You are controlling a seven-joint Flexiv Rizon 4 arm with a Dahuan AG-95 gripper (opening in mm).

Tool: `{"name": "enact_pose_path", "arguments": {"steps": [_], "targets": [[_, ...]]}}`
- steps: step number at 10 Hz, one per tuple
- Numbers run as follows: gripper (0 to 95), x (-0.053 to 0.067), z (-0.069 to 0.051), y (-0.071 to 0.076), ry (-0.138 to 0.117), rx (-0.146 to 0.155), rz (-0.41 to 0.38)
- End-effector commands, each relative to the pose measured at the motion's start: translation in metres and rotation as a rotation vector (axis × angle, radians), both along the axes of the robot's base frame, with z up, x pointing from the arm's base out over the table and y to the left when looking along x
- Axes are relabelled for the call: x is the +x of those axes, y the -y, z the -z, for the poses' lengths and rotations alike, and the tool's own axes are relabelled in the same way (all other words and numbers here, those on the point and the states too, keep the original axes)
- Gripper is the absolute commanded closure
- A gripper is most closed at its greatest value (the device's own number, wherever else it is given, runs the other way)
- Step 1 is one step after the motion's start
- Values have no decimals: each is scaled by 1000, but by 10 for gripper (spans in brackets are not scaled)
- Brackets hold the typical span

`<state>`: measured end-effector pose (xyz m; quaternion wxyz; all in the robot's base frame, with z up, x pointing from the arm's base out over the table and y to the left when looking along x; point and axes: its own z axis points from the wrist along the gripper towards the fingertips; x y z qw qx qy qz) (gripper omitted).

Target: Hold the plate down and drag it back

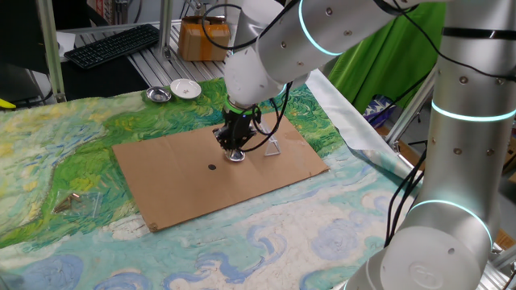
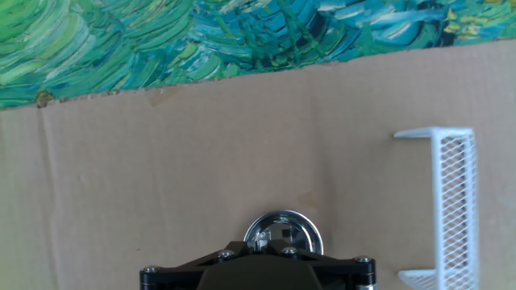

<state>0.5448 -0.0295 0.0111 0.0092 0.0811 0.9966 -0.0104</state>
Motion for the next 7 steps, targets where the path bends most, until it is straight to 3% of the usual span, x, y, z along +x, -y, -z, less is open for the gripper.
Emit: {"name": "enact_pose_path", "arguments": {"steps": [1, 7], "targets": [[950, -2, 1, -6, 1, 7, 9], [950, -7, 2, -33, 4, 24, 52]]}}
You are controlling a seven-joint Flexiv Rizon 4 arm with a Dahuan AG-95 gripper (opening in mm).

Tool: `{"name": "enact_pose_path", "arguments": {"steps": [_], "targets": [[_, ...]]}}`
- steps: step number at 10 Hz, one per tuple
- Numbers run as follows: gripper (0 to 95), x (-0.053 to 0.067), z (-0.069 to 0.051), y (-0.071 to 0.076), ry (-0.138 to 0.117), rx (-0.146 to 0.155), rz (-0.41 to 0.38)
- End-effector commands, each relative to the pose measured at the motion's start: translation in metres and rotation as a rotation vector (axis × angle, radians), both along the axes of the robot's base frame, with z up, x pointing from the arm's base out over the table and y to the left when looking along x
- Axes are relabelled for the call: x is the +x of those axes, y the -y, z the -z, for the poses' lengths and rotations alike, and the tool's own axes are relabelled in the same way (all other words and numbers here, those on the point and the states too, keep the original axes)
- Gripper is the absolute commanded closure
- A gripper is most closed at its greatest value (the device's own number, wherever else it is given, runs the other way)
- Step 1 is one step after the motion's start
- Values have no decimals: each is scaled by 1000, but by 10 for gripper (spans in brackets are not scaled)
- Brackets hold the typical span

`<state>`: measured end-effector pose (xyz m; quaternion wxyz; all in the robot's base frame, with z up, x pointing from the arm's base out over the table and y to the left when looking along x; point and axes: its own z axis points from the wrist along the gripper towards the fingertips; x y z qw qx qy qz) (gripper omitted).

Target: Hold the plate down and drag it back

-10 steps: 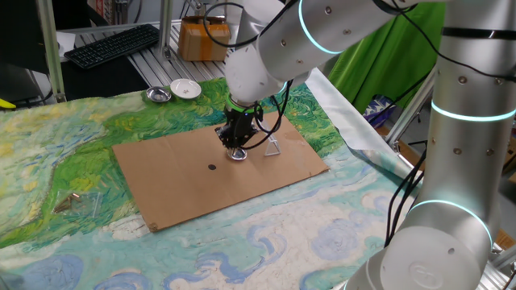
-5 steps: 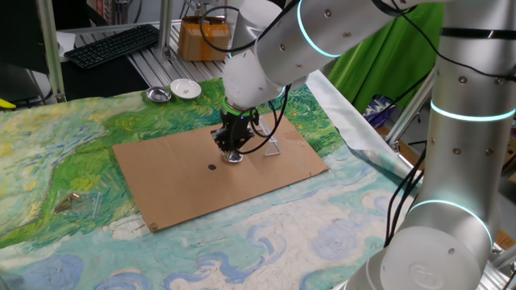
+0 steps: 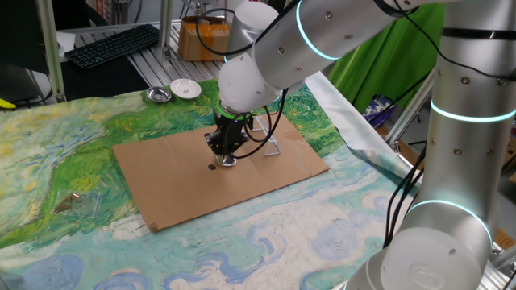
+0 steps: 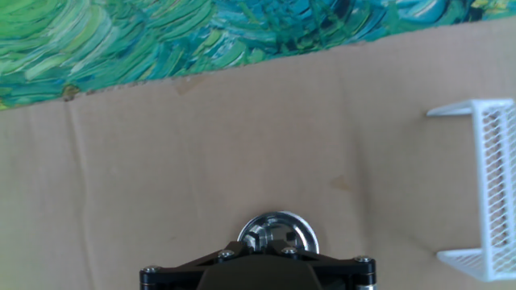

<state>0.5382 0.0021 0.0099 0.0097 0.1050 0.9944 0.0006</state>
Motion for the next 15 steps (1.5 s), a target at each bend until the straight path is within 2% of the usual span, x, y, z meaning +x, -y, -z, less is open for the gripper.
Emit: {"name": "enact_pose_path", "arguments": {"steps": [1, 9, 14, 15], "targets": [[950, 0, 1, -6, 1, 6, 12], [950, 4, 1, -35, 0, 27, 71], [950, 5, 1, -38, 0, 32, 74], [950, 5, 0, -37, -2, 25, 63]]}}
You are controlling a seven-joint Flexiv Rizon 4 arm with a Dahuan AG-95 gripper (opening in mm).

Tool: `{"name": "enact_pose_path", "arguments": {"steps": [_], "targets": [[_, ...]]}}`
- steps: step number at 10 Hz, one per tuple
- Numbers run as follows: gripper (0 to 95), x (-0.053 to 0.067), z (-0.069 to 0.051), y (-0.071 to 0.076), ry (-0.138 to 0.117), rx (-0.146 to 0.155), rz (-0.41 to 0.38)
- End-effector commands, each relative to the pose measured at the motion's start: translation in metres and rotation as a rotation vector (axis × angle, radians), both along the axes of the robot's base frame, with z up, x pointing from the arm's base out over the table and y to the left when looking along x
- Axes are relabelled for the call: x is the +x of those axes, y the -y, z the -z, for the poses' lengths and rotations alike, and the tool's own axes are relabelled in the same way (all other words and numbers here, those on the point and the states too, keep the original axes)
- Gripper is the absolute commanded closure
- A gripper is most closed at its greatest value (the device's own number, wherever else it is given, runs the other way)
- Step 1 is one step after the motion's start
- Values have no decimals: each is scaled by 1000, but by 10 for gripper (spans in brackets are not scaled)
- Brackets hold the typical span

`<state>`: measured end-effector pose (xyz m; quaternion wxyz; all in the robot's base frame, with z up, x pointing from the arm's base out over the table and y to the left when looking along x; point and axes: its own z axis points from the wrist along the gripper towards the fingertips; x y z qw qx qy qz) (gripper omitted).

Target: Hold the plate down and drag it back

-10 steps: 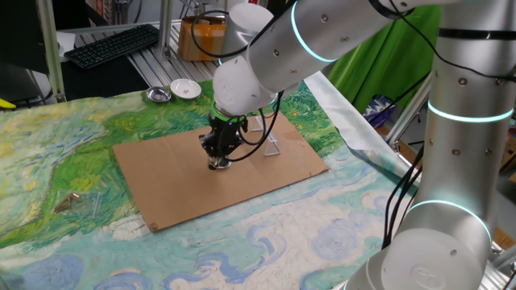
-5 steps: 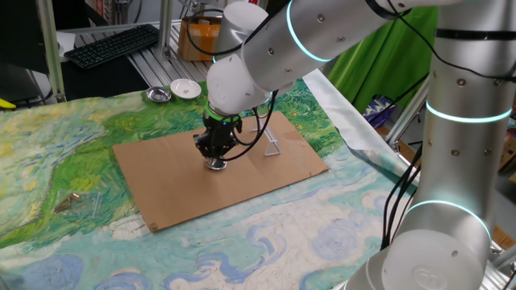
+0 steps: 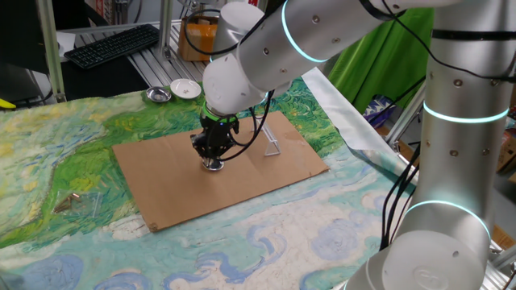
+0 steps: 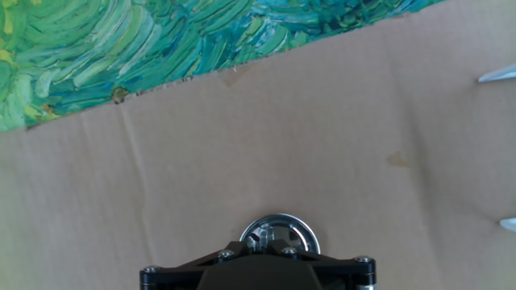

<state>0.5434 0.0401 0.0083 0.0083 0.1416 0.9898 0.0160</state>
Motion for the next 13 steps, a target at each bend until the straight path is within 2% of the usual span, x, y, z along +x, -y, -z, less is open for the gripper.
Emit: {"name": "enact_pose_path", "arguments": {"steps": [1, 2, 3, 5, 6, 8, 10, 13], "targets": [[950, 0, -3, 3, -9, -4, -23], [950, 2, -9, 10, -20, 3, -39], [950, 2, -10, 12, -20, 3, -41], [950, 2, -21, 18, -26, -1, -45], [950, 0, -30, 23, -32, -1, -81], [950, 1, -40, 38, -47, 1, -161], [950, 5, -45, 56, -53, 2, -243], [950, 8, -47, 70, -60, 2, -268]]}}
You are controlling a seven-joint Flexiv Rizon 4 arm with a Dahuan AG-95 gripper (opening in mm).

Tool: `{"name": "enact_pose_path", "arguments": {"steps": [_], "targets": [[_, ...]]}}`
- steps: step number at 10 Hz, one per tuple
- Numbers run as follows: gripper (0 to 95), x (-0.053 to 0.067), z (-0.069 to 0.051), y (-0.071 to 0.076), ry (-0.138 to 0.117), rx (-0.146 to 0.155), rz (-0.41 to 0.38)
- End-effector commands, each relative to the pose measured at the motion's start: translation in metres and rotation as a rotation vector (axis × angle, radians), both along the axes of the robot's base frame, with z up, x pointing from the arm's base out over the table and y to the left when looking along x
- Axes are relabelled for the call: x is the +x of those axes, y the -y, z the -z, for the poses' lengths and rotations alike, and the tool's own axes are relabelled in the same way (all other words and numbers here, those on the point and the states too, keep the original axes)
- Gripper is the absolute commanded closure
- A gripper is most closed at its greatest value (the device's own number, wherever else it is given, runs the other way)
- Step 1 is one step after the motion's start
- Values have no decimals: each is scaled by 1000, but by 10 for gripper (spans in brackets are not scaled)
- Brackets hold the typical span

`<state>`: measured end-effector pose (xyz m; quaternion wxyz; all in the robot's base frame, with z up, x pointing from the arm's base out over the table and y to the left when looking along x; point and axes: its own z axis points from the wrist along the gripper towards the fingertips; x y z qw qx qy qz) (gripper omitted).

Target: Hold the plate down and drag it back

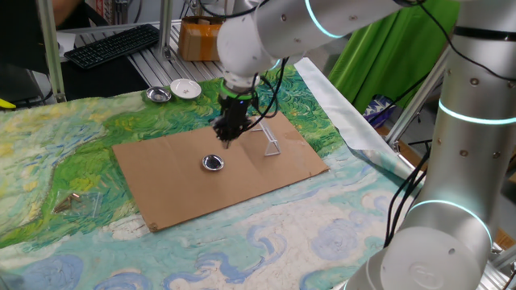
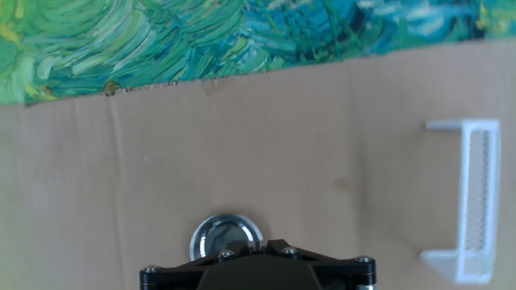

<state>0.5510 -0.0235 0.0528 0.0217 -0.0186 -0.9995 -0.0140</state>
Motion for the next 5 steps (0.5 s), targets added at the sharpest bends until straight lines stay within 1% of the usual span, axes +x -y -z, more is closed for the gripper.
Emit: {"name": "enact_pose_path", "arguments": {"steps": [1, 2, 3, 5], "targets": [[760, 0, -4, 9, -10, -1, -20], [760, -1, -6, 10, -15, -3, -17], [760, -1, -7, 11, -14, -6, 2], [760, 0, -6, 13, -14, -5, -3]]}}
